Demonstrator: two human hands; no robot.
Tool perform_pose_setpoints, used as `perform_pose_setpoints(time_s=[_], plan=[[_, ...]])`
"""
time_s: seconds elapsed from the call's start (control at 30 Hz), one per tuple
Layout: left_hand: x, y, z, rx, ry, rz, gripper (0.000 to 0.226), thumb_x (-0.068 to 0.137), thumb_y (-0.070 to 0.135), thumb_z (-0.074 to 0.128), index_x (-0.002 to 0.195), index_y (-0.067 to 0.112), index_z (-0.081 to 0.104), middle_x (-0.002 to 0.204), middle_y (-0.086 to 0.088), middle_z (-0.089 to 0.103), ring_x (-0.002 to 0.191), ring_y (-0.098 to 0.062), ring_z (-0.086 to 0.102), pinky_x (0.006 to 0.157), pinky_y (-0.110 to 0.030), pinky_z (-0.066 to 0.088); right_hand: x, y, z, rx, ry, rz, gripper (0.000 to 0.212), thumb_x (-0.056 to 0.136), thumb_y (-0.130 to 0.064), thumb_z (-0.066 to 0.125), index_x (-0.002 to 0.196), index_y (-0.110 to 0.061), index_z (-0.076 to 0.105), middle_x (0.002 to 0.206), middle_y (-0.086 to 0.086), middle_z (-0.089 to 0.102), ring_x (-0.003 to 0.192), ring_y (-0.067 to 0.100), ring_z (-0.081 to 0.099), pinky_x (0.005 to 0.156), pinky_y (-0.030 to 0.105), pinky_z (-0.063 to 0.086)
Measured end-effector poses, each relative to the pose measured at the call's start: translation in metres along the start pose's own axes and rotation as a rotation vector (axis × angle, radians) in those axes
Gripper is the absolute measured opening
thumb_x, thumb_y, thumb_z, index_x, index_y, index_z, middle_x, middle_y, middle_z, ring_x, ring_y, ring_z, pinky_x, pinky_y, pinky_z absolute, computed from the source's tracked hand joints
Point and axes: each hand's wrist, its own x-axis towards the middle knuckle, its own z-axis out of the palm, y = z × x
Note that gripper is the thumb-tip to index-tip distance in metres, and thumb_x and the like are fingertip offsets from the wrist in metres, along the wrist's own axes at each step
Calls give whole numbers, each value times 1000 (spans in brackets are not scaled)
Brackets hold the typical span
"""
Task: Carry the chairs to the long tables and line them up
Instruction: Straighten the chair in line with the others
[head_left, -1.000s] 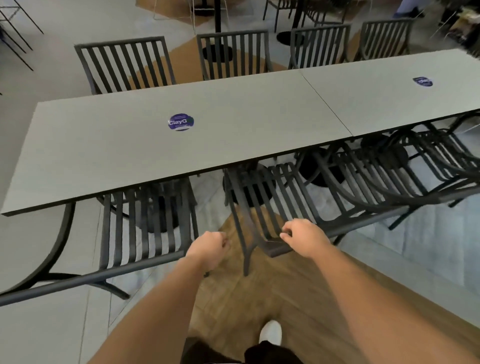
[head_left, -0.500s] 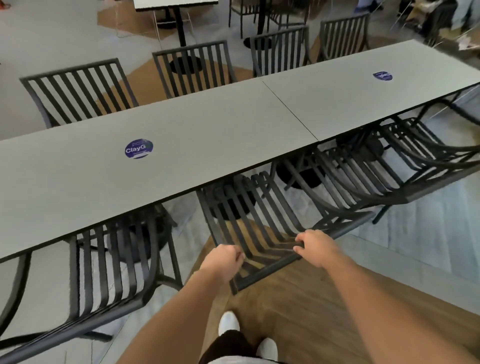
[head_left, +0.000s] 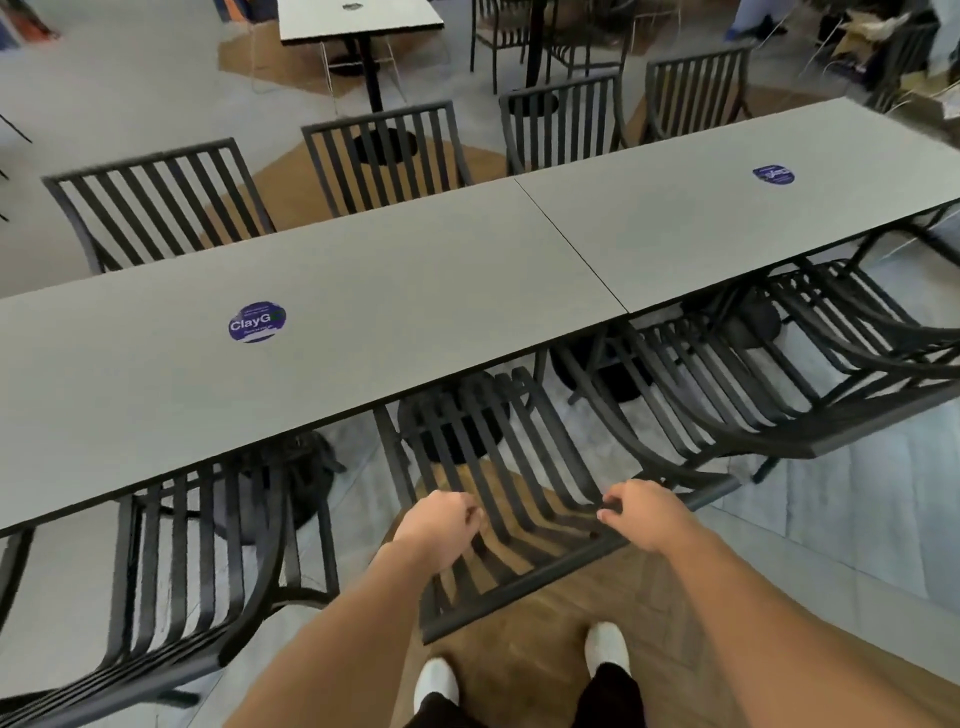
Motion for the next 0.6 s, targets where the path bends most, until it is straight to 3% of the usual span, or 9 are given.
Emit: perform_pose_setpoints(time_s=[0.23, 0.33, 0.4, 0.47, 0.53, 0.6], plan=[[-8, 49, 45, -98, -10, -232, 31, 108, 41, 43, 118, 23, 66, 94, 8, 63, 85, -13, 61, 77, -28, 46, 41, 58, -16, -121, -175, -118, 50, 98, -54, 57, 136, -23, 62, 128, 2, 67, 117, 22, 62, 99, 38, 51], [-15, 71, 66, -225, -48, -348, 37, 105, 53, 44, 114, 25, 66, 97, 5, 66, 91, -15, 63, 79, -31, 49, 53, 79, -13, -152, -242, -171, 63, 95, -70, 47, 137, -24, 61, 133, 2, 64, 121, 23, 59, 99, 37, 50], [-20, 86, 80, -316, -81, -397, 47, 100, 64, 45, 118, 26, 66, 99, 6, 66, 93, -13, 63, 78, -30, 49, 58, 89, -10, -159, -271, -229, 73, 90, -80, 41, 131, -24, 65, 125, 2, 66, 114, 21, 61, 94, 37, 52], [-23, 97, 92, -267, -98, -404, 61, 94, 74, 45, 128, 28, 65, 113, 5, 66, 107, -16, 62, 89, -33, 49, 59, 95, -9, -199, -288, -301, 81, 83, -88, 38, 125, -24, 66, 119, 2, 64, 109, 20, 61, 94, 39, 51], [-25, 103, 99, -139, -101, -411, 73, 89, 79, 46, 143, 29, 55, 138, 2, 57, 131, -22, 51, 112, -41, 39, 58, 98, -7, -298, -269, -368, 91, 78, -93, 36, 133, -26, 62, 127, 0, 61, 118, 21, 57, 104, 41, 44], [-22, 105, 104, -108, -104, -428, 73, 90, 74, 53, 149, 31, 46, 148, 3, 48, 141, -24, 41, 119, -44, 29, 59, 100, -3, -353, -232, -403, 93, 77, -92, 39, 139, -26, 57, 134, -1, 58, 127, 22, 52, 111, 42, 37]])
